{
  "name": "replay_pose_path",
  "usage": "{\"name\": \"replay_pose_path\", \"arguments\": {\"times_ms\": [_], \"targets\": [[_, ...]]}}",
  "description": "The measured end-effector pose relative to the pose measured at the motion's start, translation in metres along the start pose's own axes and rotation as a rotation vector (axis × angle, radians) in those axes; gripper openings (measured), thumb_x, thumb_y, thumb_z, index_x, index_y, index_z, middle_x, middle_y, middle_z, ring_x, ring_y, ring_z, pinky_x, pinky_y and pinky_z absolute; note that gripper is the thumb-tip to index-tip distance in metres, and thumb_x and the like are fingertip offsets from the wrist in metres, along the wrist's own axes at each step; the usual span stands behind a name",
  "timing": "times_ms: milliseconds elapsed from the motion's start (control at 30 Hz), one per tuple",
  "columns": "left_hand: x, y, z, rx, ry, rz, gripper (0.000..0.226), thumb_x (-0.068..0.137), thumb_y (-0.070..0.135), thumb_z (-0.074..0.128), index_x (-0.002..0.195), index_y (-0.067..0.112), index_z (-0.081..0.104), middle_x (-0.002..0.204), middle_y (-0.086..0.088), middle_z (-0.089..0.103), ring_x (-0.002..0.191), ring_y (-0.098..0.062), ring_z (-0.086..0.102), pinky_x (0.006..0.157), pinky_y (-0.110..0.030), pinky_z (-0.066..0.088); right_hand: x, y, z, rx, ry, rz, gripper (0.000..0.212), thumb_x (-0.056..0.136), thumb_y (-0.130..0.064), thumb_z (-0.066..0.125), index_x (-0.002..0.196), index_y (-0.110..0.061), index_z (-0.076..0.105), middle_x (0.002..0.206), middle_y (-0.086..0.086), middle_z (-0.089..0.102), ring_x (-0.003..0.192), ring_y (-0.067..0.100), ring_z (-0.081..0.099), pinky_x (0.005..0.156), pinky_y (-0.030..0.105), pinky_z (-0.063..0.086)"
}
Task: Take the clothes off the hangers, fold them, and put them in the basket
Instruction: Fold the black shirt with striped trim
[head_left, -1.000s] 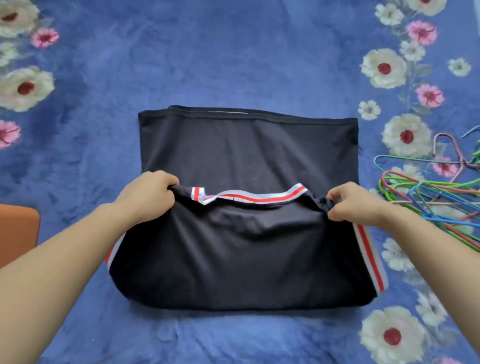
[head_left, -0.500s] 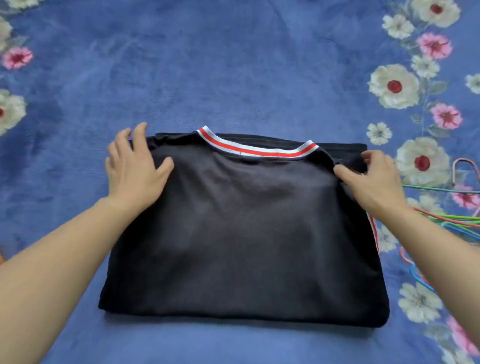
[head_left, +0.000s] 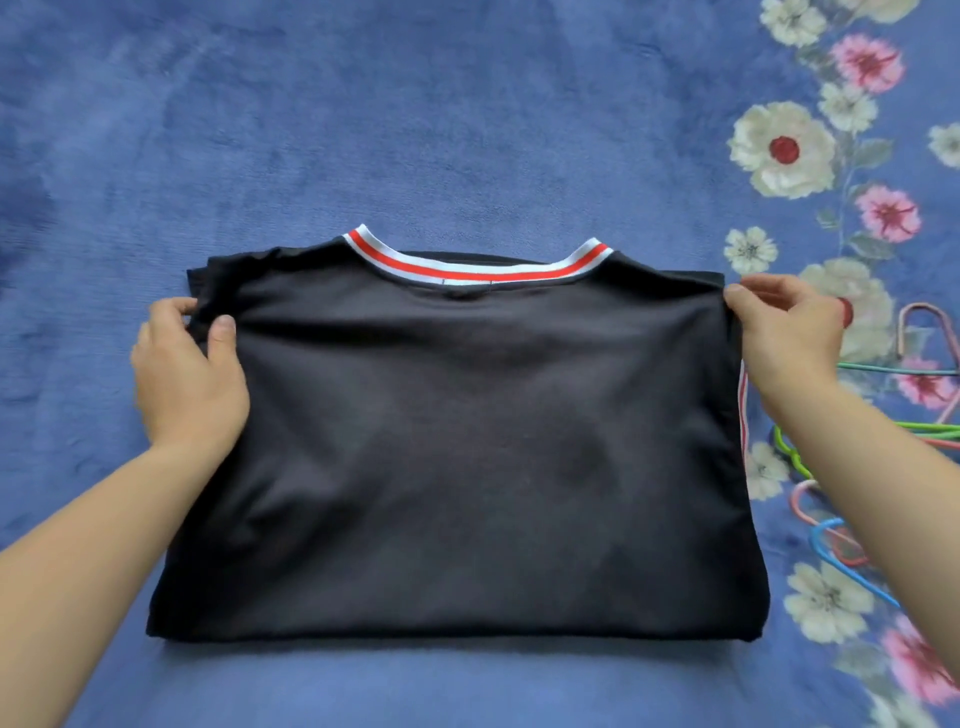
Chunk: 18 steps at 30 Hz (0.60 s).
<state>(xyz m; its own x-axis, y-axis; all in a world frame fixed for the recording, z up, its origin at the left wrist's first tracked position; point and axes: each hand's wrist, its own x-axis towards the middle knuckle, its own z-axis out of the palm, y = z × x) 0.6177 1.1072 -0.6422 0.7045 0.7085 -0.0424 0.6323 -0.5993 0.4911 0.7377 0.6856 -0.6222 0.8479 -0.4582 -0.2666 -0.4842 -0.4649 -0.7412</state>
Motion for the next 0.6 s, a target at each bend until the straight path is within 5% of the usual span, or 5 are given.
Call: {"name": "replay_pose_path", "arguments": {"times_ms": [133,233,367,600], "targets": [[-0.025,0.016,0.003,0.164,0.061,0.373,0.050,0.093,0.026,0.047,0.141,0.013,0.037,0.147,-0.016,0.034,0.135,-0.031,0.030,0.106,-0.048,0.020,-0.034,0.007,0.003,-0.325,0.130,-0.435,0.047,0.087,-0.030,0.053,0.128,-0.008,0.054,0.132,0.012,0.053,0.124,0.028,0.046,0.105,0.044,0.033],[-0.038,0.025,0.021,0.308,-0.139,0.658,0.057,0.094,0.039,0.037,0.148,0.024,0.031,0.159,-0.012,0.019,0.147,-0.028,0.012,0.115,-0.051,0.007,-0.068,0.017,0.023,-0.638,-0.151,-0.770,0.062,0.089,-0.042,0.043,0.147,-0.022,0.038,0.157,0.009,0.029,0.145,0.027,0.022,0.114,0.046,0.015],[-0.025,0.012,0.042,0.425,-0.269,0.482,0.059,0.099,0.050,0.025,0.155,0.032,0.014,0.164,-0.009,-0.004,0.149,-0.030,-0.011,0.117,-0.052,-0.006,-0.052,0.038,0.039,-0.982,-0.320,-0.609,0.069,0.091,-0.059,0.015,0.155,-0.035,0.008,0.164,0.004,-0.003,0.150,0.028,-0.008,0.119,0.046,-0.004],[-0.017,-0.022,0.026,0.510,-0.281,0.500,0.066,0.096,0.050,0.015,0.156,0.023,0.013,0.164,-0.011,0.000,0.150,-0.025,-0.005,0.119,-0.042,-0.004,-0.049,0.057,0.040,-0.900,-0.217,-0.588,0.073,0.094,-0.053,0.014,0.156,-0.015,0.015,0.163,0.012,0.008,0.151,0.030,0.003,0.121,0.043,0.002]]}}
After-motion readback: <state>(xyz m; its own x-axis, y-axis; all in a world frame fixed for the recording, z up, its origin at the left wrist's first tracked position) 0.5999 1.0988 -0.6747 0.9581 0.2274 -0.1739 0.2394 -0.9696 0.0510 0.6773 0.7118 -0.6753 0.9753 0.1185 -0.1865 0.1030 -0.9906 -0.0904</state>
